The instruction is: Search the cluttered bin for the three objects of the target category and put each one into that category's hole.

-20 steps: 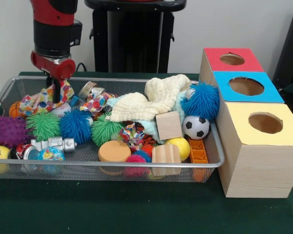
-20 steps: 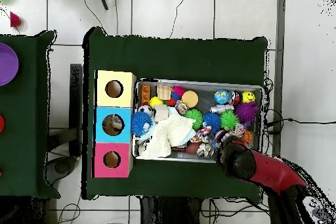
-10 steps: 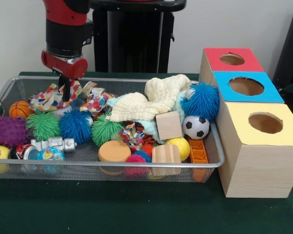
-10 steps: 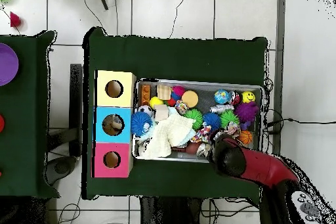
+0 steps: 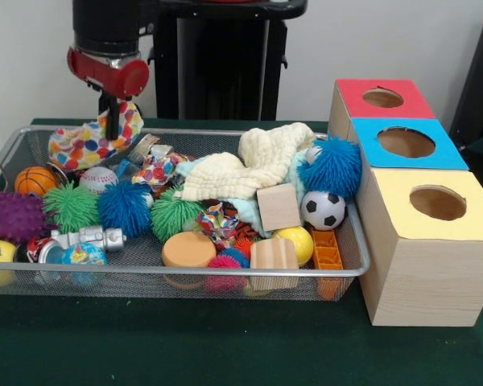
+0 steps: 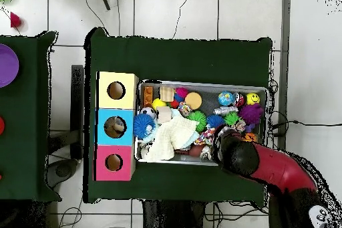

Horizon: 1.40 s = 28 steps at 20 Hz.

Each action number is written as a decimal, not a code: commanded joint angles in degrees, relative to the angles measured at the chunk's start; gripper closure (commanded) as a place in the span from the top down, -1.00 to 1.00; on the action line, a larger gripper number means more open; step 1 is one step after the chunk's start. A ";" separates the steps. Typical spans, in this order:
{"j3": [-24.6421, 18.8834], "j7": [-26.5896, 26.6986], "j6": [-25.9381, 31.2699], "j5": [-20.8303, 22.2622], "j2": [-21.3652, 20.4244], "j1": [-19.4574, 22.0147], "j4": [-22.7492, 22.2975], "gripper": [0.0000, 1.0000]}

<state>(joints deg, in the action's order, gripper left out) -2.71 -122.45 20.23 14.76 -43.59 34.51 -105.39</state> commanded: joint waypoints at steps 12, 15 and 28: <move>-4.99 -3.27 15.55 -11.40 -10.55 -3.27 -4.51 -1.00; -4.58 -4.65 16.29 -12.83 -11.05 -4.96 -4.74 -1.00; -1.51 -0.92 9.98 -7.56 -6.85 -6.39 -0.86 -1.00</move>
<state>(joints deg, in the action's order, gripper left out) -4.20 -122.45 28.80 3.75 -53.71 27.71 -107.07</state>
